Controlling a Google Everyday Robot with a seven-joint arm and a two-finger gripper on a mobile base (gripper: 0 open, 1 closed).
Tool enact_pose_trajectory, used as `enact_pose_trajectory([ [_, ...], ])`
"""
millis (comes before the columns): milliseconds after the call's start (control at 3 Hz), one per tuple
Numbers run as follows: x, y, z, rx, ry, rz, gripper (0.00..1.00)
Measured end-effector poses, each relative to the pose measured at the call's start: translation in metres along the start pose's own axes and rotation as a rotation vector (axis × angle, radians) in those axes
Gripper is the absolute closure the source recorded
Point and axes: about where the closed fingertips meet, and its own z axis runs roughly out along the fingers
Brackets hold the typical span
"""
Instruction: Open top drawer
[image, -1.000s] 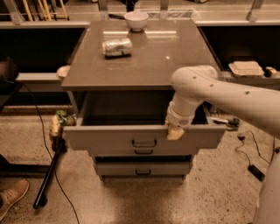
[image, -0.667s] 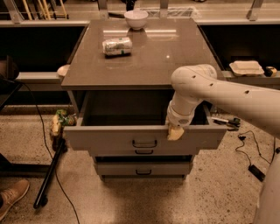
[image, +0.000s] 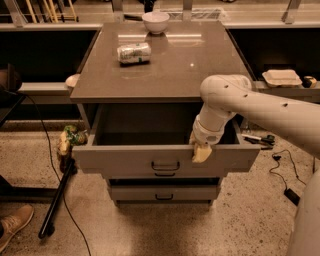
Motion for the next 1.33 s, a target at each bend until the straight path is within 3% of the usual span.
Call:
enact_pose_trajectory([
  [333, 0.003, 0.009, 0.000, -0.039, -0.035, -0.011, 0.15],
  [667, 0.004, 0.031, -0.006, -0.076, -0.027, -0.001, 0.00],
  [1000, 0.006, 0.061, -0.018, -0.097, 0.008, 0.040, 0.18],
  [1333, 0.008, 0.093, -0.030, -0.118, 0.039, 0.095, 0.41],
])
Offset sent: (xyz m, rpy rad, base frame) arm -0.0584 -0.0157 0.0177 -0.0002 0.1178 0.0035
